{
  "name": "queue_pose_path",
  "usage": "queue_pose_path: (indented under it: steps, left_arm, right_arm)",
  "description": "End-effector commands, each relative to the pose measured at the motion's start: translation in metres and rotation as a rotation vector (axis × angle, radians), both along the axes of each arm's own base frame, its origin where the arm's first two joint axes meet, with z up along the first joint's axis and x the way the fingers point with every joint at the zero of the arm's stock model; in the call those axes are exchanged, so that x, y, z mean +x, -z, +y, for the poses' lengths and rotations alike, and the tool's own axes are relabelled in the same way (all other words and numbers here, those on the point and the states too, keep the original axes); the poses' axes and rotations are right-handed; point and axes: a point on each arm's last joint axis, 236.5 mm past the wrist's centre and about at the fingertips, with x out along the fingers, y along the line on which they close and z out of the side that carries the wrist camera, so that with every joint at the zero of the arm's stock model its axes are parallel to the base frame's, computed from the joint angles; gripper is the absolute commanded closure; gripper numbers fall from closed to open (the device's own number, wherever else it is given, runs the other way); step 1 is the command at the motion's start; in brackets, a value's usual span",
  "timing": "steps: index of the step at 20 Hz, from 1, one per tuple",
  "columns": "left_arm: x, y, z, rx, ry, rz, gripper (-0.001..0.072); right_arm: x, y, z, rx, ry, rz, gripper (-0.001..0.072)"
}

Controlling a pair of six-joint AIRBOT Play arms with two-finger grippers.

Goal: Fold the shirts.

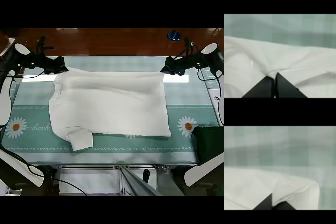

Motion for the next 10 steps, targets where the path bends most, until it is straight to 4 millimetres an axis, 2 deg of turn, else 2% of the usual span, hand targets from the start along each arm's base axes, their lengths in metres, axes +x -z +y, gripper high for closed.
queue_pose_path:
  steps: [1, 3, 6, 10]
  left_arm:
    - [-0.047, 0.018, 0.003, 0.008, 0.133, 0.173, 0.0692]
    - [-0.063, 0.028, -0.005, 0.0, 0.179, 0.245, 0.0692]
    - [-0.074, 0.037, -0.007, 0.014, 0.207, 0.294, 0.0692]
    - [-0.091, 0.034, -0.009, -0.004, 0.228, 0.362, 0.0692]
  right_arm:
    - [-0.038, 0.015, -0.008, -0.074, -0.092, 0.139, 0.0688]
    - [-0.048, 0.025, -0.02, -0.13, -0.075, 0.203, 0.0688]
    - [-0.066, 0.037, -0.014, -0.12, -0.105, 0.271, 0.0688]
    - [-0.078, 0.052, -0.002, -0.114, -0.123, 0.31, 0.0688]
